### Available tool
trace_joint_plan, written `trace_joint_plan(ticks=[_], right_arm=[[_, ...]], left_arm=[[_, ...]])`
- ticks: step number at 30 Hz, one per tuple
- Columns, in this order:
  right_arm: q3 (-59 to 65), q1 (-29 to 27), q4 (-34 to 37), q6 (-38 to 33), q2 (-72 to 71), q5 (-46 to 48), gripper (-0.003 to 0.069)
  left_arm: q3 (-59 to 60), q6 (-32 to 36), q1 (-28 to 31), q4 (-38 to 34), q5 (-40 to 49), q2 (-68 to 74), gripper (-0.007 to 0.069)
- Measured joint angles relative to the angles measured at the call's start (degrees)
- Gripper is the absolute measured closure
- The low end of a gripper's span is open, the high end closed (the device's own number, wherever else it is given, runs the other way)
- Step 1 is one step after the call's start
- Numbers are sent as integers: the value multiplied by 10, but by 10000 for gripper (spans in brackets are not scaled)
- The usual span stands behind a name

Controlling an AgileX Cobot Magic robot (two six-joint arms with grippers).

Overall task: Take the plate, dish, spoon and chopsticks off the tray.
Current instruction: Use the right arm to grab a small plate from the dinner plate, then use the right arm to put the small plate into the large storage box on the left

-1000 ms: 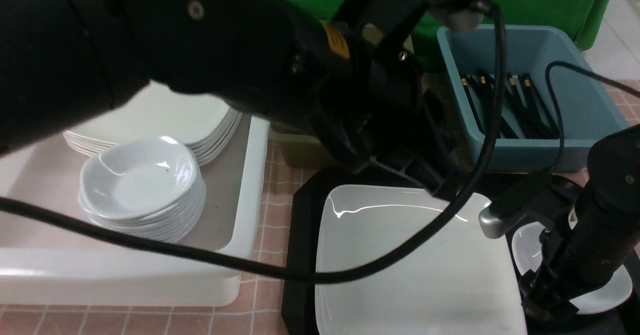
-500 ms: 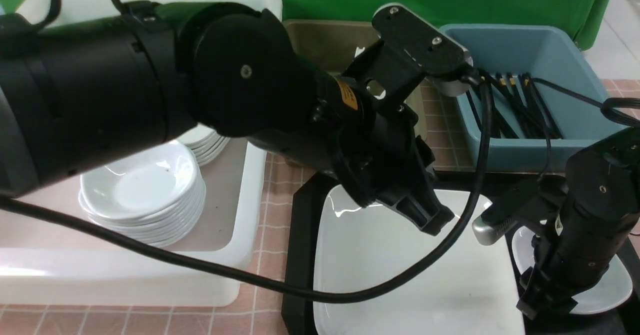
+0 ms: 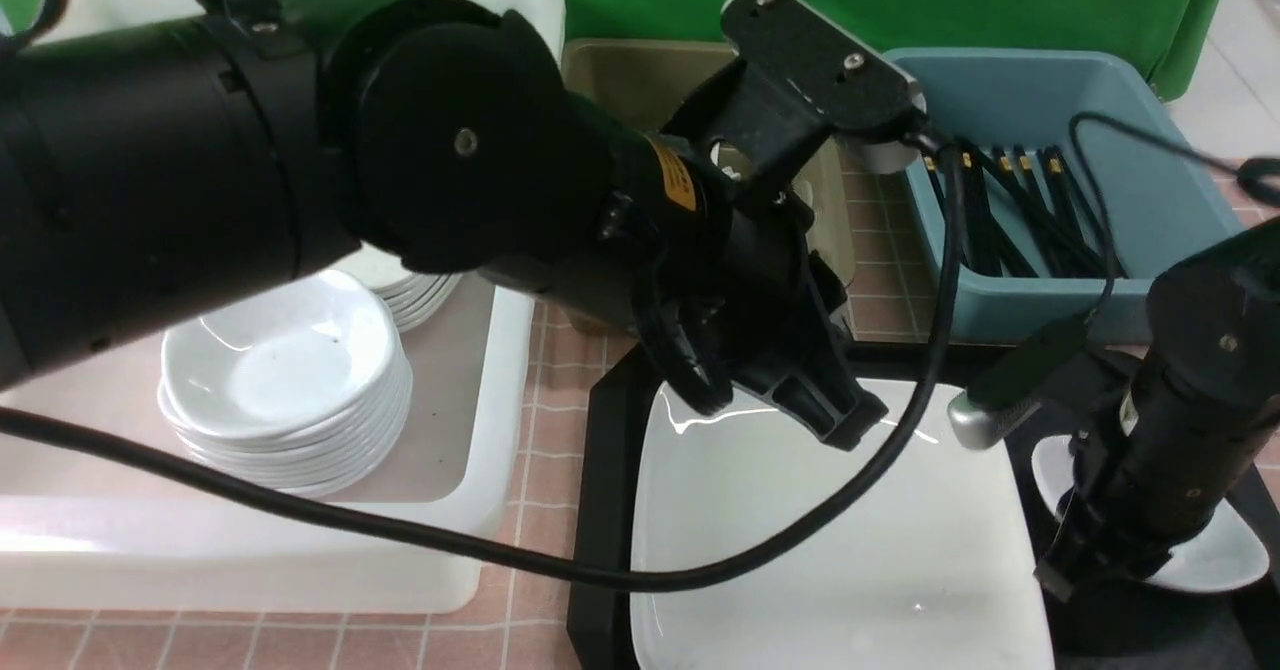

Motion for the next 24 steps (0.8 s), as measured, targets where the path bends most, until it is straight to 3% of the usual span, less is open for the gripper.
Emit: trace_joint_plan(ticks=[2,8,12,13,14,16,17,23,24], right_arm=[[-22,0,-2,2,-38,32,578],[-85,-1,31,-2,-137,78,580],[-151,-1,137,-31,-165,86,580],[-187,2,214,-67,-165,87,580],[-196,5,233,-72,-164,87,580],[-256,44,318,-113,-143,76,580],[-265,53,324,-114,-140,75,580],[-443,211,354,-126,4,25,580],[-449,215,354,-126,11,23,580]], left_arm=[[0,-24,3,24,1,-5,628],[-36,-36,39,30,41,-17,627],[-83,-37,96,39,104,-30,627],[-102,-37,139,44,132,-42,627],[-106,-37,145,45,139,-44,627],[-117,-37,231,47,181,-74,627],[-117,-37,238,47,184,-76,627],[-84,-67,466,47,230,-167,627],[-82,-68,473,47,230,-167,627]])
